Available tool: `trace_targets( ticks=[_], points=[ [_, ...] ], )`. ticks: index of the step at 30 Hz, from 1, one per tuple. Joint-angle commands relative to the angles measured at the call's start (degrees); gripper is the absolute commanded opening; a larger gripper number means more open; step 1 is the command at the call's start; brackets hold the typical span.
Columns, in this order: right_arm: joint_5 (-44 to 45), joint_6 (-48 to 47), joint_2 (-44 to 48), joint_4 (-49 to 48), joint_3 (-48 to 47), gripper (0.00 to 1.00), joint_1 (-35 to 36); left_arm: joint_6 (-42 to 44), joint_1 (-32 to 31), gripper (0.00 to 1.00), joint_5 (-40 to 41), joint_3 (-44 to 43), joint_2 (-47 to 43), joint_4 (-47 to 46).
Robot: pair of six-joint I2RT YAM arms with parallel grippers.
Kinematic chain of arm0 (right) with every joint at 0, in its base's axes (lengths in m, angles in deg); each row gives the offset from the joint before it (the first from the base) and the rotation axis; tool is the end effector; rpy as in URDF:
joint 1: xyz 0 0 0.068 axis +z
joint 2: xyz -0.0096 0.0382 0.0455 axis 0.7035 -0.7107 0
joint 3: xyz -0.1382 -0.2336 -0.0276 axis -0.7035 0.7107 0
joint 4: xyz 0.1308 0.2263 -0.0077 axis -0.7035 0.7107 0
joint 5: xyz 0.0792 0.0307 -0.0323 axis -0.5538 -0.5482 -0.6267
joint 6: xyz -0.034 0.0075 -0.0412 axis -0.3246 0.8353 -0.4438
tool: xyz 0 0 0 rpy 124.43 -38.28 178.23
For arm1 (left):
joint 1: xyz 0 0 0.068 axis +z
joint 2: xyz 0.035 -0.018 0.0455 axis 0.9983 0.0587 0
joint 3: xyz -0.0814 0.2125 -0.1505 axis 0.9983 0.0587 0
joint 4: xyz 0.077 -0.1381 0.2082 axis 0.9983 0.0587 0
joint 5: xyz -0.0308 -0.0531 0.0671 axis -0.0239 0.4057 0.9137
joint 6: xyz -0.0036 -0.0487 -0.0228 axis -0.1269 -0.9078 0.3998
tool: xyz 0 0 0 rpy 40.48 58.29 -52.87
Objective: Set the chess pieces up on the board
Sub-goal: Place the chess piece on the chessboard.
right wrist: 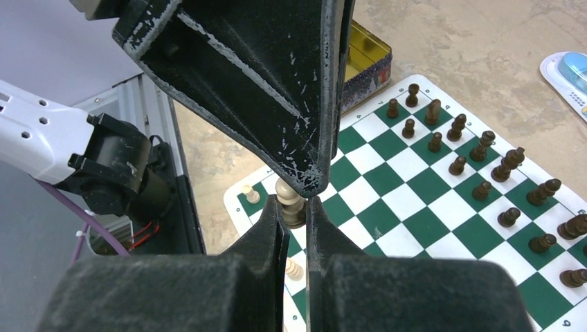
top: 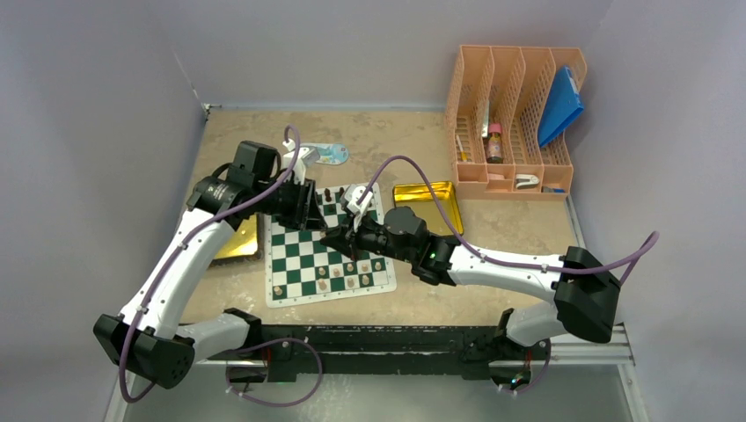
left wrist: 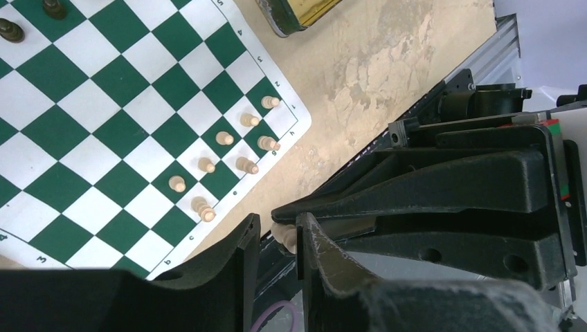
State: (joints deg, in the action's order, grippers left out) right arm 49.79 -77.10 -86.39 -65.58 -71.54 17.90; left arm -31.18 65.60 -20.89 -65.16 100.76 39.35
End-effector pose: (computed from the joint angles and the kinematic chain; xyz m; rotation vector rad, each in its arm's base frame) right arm 0.1475 0.2920 0.3008 -0.8049 1.4810 1.0653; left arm 0.1944 -0.0946 0.3600 0.4023 2.4762 -0.9319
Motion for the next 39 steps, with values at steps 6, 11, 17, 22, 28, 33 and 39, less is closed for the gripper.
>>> trace_targets(
  ticks=[6,11,17,22,28,33,39],
  points=[
    [2.32,0.68,0.41,-2.79,-2.43,0.00,-0.05,-0.56,-0.58,0.24,-2.57,1.14,0.70,1.08],
    [2.92,0.64,0.14,-2.37,-2.11,0.00,0.01,-0.94,-0.64,0.26,-2.84,1.02,0.62,1.49],
    [3.87,0.50,0.05,-2.20,-2.06,0.00,-0.08,-1.54,-0.67,0.27,-5.93,1.39,0.53,0.93],
    [5.33,0.65,0.84,-1.88,-2.04,0.00,-0.21,-2.35,-0.67,0.24,-7.07,3.29,-0.51,0.56],
    [6.74,1.16,1.15,-2.28,-1.46,0.00,-0.34,-2.35,-0.67,0.16,-6.51,3.93,0.01,1.14],
    [7.09,1.30,0.63,-2.11,-1.45,0.00,-0.29,-2.14,-0.61,0.00,-5.38,3.52,0.67,2.45],
    [7.43,1.14,0.18,-2.37,-0.94,0.18,-0.29,-2.53,-0.65,0.00,-4.88,3.21,1.69,2.40]
  ],
)
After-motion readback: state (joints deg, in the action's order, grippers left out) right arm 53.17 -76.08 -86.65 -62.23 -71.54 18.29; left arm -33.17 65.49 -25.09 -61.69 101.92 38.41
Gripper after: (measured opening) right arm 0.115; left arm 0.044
